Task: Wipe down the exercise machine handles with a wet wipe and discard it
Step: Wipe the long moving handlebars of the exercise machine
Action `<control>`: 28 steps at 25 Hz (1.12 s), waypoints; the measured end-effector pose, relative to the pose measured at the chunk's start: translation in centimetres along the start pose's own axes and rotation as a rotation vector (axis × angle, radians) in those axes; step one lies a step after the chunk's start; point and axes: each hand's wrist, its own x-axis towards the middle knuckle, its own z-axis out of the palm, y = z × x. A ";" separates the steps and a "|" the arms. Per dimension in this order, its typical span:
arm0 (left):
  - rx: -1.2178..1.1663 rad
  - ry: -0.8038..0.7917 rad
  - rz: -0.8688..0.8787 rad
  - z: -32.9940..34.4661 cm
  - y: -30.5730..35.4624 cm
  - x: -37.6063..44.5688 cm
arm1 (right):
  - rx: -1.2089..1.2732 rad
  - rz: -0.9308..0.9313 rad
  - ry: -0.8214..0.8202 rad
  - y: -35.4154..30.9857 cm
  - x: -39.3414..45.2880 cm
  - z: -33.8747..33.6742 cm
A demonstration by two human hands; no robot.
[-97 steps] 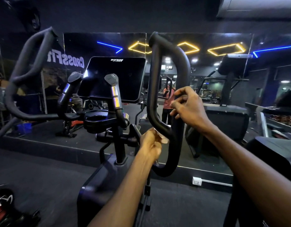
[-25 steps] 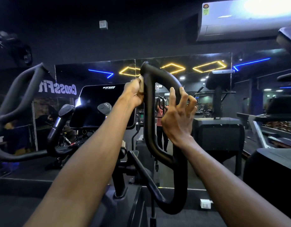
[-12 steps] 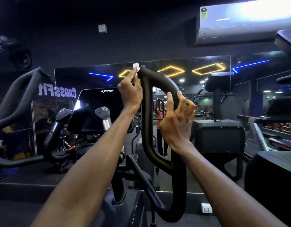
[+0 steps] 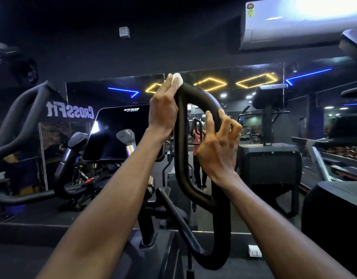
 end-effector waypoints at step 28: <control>-0.105 -0.050 -1.136 -19.4 15.2 -22.7 | 1.290 0.491 -1.056 -7.6 -13.4 -10.5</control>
